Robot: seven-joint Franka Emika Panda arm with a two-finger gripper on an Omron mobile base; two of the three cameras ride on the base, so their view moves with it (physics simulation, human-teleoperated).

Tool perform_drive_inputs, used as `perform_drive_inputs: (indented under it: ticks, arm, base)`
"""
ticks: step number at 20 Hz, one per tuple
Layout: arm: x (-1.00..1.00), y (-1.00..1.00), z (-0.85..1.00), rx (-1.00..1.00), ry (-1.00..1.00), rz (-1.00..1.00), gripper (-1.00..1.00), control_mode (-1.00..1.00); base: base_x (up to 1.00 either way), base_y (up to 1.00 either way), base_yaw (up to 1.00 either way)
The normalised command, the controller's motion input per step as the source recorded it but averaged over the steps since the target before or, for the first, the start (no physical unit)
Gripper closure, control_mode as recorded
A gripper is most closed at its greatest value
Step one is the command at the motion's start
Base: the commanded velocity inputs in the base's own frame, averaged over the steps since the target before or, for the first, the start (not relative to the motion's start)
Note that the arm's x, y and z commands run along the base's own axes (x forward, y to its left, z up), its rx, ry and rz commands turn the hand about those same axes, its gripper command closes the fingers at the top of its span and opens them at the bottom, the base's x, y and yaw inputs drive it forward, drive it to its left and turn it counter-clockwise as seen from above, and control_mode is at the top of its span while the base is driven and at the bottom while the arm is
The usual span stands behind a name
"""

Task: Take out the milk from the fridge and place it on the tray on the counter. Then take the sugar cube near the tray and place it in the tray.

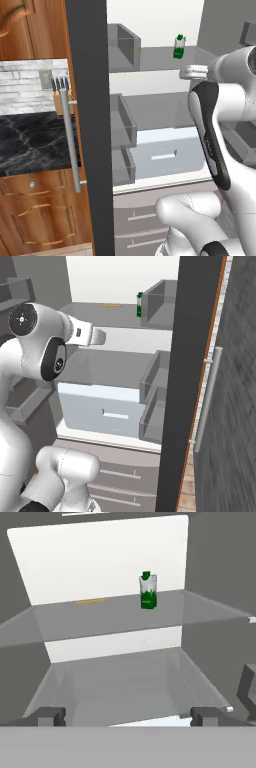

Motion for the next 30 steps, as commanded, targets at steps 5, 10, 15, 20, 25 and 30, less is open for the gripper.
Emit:
perform_drive_inputs:
  ticks: [5,10,15,20,25,30]
  arm:
    - [0.05,0.00,0.39,0.00,-0.07,-0.19,-1.00,-1.00]
    - [0.28,-0.05,0.22,0.00,0.00,-0.01,-1.00,-1.00]
    - [0.53,-0.16,0.01,0.00,0.04,0.00,-1.00,-1.00]
    - [0.55,-0.32,0.03,0.00,0.07,0.00,-1.00,-1.00]
    - [0.36,-0.17,0.10,0.01,0.03,0.00,-1.00,-1.00]
    - [0.43,-0.12,0.05,0.01,0.02,0.00,-1.00,-1.00]
  base:
    - [0.00,0.00,0.00]
    - [0.00,0.00,0.00]
    - [0.00,0.00,0.00]
    - [0.00,0.00,0.00]
    - [0.00,0.00,0.00]
    - [0.00,0.00,0.00]
